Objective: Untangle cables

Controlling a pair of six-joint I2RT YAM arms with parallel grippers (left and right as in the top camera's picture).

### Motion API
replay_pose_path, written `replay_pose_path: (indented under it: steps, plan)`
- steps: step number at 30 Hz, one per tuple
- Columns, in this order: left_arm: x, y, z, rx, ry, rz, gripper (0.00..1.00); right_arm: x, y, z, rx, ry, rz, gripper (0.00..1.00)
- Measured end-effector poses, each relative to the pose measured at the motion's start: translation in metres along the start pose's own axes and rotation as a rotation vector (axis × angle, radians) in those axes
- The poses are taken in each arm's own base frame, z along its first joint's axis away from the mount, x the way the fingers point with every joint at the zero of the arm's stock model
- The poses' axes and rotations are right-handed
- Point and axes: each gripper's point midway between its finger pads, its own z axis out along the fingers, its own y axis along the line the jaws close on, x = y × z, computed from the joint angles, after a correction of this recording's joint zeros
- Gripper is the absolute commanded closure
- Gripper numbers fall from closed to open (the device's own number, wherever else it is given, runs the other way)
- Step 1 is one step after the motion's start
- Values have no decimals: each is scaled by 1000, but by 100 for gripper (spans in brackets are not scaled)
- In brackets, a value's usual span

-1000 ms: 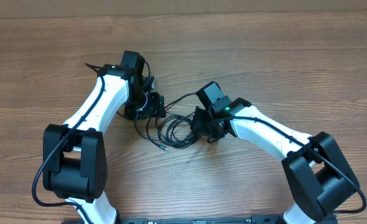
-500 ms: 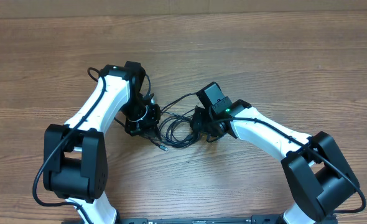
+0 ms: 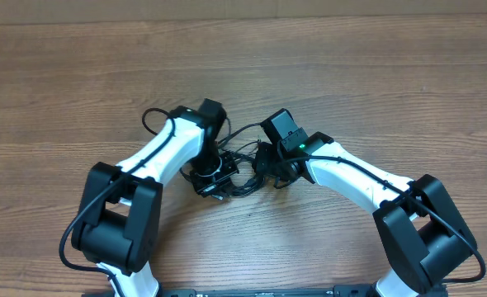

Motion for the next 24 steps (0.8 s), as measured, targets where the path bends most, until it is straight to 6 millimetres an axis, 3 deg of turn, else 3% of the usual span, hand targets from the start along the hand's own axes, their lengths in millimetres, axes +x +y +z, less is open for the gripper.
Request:
replay_pose_path:
  steps: [5, 8, 12, 24]
  plan:
    - [-14, -8, 3, -9, -98, -91, 86, 0, 0, 0, 1, 0, 0, 64]
    - [-23, -13, 2, 6, -145, -114, 74, 0, 0, 0, 1, 0, 0, 64]
    - [-29, -14, 1, 12, -173, -132, 72, 0, 0, 0, 2, -1, 0, 64]
    - [-14, -15, 9, -32, -165, -132, 68, 0, 0, 0, 2, -2, 0, 64]
